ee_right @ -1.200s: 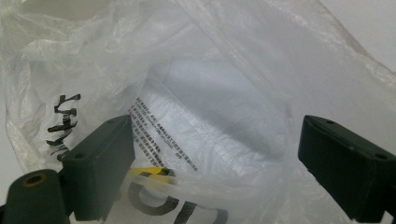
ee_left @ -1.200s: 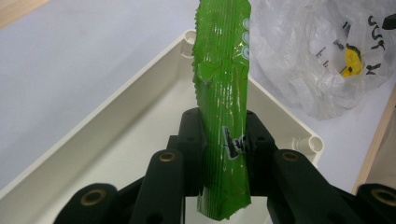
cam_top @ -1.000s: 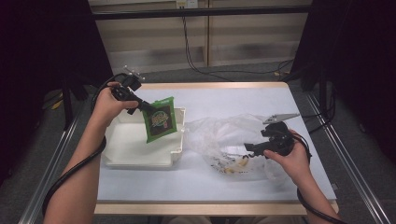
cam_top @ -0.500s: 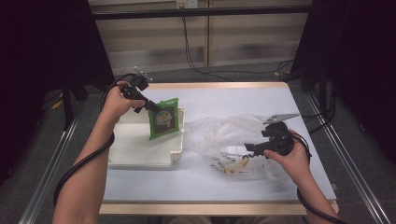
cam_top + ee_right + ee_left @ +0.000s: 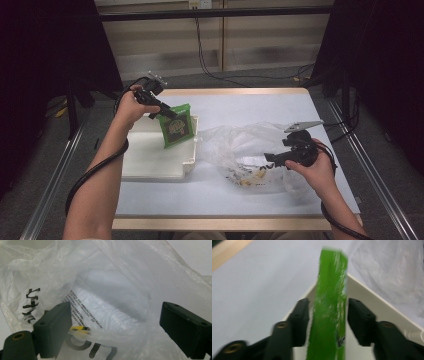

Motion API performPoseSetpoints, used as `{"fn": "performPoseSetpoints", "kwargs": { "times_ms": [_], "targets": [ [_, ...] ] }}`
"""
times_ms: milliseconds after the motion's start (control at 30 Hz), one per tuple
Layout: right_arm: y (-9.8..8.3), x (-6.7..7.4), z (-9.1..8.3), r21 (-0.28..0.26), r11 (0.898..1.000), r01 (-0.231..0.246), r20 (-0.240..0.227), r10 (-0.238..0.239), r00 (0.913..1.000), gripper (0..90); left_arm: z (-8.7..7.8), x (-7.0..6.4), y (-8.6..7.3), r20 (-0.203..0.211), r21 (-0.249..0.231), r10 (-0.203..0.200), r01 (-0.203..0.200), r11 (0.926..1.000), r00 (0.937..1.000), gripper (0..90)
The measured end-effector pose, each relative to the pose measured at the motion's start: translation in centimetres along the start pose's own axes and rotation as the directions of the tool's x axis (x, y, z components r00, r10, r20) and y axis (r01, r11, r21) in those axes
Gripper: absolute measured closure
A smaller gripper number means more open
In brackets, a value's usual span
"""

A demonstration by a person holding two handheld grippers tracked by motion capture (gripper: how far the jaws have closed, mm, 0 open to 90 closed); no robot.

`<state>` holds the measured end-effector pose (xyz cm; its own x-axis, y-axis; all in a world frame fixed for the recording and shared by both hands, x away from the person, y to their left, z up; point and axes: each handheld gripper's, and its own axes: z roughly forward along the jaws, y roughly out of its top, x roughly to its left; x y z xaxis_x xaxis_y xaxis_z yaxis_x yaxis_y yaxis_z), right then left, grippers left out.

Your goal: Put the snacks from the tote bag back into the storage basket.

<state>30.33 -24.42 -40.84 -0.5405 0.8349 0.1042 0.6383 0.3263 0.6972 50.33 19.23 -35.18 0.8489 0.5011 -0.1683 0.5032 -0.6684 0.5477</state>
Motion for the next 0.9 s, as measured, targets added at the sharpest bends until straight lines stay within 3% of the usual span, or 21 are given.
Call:
{"fn": "performPoseSetpoints", "kwargs": {
  "times_ms": [33, 67, 267, 333, 400, 433, 467, 500, 533, 567, 633, 667, 733, 767, 800, 867, 900],
  "targets": [
    [0.0, 0.0, 0.0, 0.000, 1.000, -0.002, 0.004, 0.002, 1.0000, 10.8, -0.1, -0.1, -0.1, -0.024, -0.019, -0.036, 0.036, 0.9992, 0.9991, 40.7],
    [0.0, 0.1, 0.0, -0.003, 1.000, 0.000, -0.003, 0.000, 1.0000, 10.9, -0.2, 0.0, -0.2, -0.029, -0.005, -0.020, 0.019, 0.9998, 0.9994, 36.2],
    [-0.1, 0.3, -0.2, -0.003, 1.000, 0.004, -0.008, -0.004, 1.0000, 10.9, -1.3, 0.0, -1.0, -0.084, -0.020, -0.082, 0.081, 0.9965, 0.9930, 20.2],
    [-0.1, 0.4, -0.2, -0.003, 1.000, 0.004, -0.010, -0.004, 0.9999, 10.9, -1.9, 0.2, -1.3, -0.101, 0.007, -0.066, 0.067, 0.9977, 0.9928, 15.4],
    [-0.1, 0.6, -0.2, -0.009, 1.000, 0.015, -0.003, -0.015, 0.9999, 10.9, -2.1, 0.0, -1.6, -0.102, -0.009, -0.100, 0.099, 0.9950, 0.9898, 14.3],
    [-0.2, 0.7, -0.3, -0.012, 1.000, 0.009, -0.006, -0.009, 0.9999, 10.8, -2.3, 0.1, -1.8, -0.104, -0.003, -0.084, 0.084, 0.9965, 0.9910, 13.7],
    [-0.2, 0.8, -0.3, -0.007, 1.000, 0.006, -0.003, -0.006, 1.0000, 10.9, -2.2, -0.3, -2.0, -0.103, -0.041, -0.128, 0.124, 0.9914, 0.9865, 13.9],
    [-0.2, 0.9, -0.3, -0.008, 1.000, 0.007, -0.002, -0.007, 1.0000, 10.9, -2.5, -0.1, -2.2, -0.101, -0.005, -0.082, 0.082, 0.9966, 0.9915, 13.8],
    [-0.2, 0.9, -0.3, -0.015, 1.000, 0.013, -0.005, -0.013, 0.9999, 10.9, -2.6, -0.3, -2.3, -0.101, -0.004, -0.084, 0.084, 0.9964, 0.9913, 13.8],
    [-0.2, 1.0, -0.4, -0.011, 1.000, 0.018, -0.003, -0.018, 0.9998, 10.9, -2.5, -0.7, -2.4, -0.107, -0.036, -0.116, 0.113, 0.9929, 0.9875, 13.6],
    [-0.2, 1.2, -0.4, -0.013, 1.000, 0.020, -0.006, -0.020, 0.9998, 10.9, -2.8, -1.0, -2.7, -0.100, -0.046, -0.107, 0.103, 0.9936, 0.9891, 13.5],
    [-0.2, 1.3, -0.4, -0.011, 1.000, 0.012, -0.010, -0.012, 0.9999, 10.9, -3.0, -1.1, -2.8, -0.102, -0.025, -0.077, 0.075, 0.9969, 0.9918, 13.5],
    [-0.1, 1.5, -0.4, -0.013, 1.000, 0.018, -0.012, -0.019, 0.9998, 10.9, -3.3, -1.3, -3.2, -0.095, -0.017, -0.065, 0.064, 0.9978, 0.9933, 13.5],
    [0.0, 1.6, -0.4, -0.015, 1.000, 0.022, -0.009, -0.022, 0.9997, 10.9, -3.1, -1.8, -3.4, -0.094, -0.053, -0.115, 0.111, 0.9924, 0.9889, 13.4],
    [0.1, 1.7, -0.4, -0.019, 1.000, 0.024, -0.019, -0.024, 0.9995, 10.9, -3.2, -1.9, -3.6, -0.097, -0.037, -0.092, 0.089, 0.9953, 0.9910, 13.4],
    [0.2, 1.9, -0.5, -0.018, 0.999, 0.033, -0.018, -0.033, 0.9993, 10.9, -3.3, -2.1, -4.0, -0.094, -0.039, -0.092, 0.089, 0.9953, 0.9913, 13.2],
    [0.2, 2.0, -0.5, -0.020, 0.999, 0.030, -0.015, -0.031, 0.9994, 10.8, -3.3, -2.1, -4.2, -0.088, -0.025, -0.067, 0.065, 0.9976, 0.9939, 13.2]
  ]
}}
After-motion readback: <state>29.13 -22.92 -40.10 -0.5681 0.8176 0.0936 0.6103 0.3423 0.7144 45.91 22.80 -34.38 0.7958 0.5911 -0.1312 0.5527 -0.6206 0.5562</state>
